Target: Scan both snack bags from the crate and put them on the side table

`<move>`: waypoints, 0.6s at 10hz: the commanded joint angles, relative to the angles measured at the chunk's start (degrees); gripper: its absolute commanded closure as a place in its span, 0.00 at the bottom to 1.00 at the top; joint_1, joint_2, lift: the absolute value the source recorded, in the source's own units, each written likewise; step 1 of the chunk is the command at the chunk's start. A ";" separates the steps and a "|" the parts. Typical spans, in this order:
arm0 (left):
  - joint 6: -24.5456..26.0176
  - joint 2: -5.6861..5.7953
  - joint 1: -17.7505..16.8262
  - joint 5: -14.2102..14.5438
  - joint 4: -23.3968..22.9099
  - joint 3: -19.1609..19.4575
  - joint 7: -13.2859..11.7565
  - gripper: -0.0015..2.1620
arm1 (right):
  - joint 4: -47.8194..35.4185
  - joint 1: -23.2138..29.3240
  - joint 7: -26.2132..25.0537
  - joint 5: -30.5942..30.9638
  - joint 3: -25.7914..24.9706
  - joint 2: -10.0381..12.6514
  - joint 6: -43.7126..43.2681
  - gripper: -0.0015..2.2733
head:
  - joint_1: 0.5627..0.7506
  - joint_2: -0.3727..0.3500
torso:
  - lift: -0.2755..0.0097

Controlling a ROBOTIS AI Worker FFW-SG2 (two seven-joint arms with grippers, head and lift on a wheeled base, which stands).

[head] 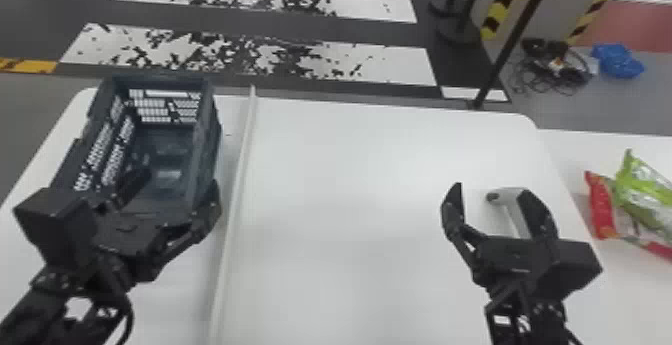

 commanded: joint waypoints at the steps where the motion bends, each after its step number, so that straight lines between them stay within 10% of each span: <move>1: 0.00 0.00 0.12 0.05 0.00 0.00 -0.09 0.04 | 0.00 0.05 0.00 -0.01 0.10 0.00 0.00 0.02 | 0.70 0.37 | 0.66; 6: 0.00 0.00 0.12 0.05 0.00 0.00 -0.09 0.04 | 0.17 0.14 0.00 -0.01 0.28 0.00 -0.17 0.02 | 0.70 0.37 | 0.66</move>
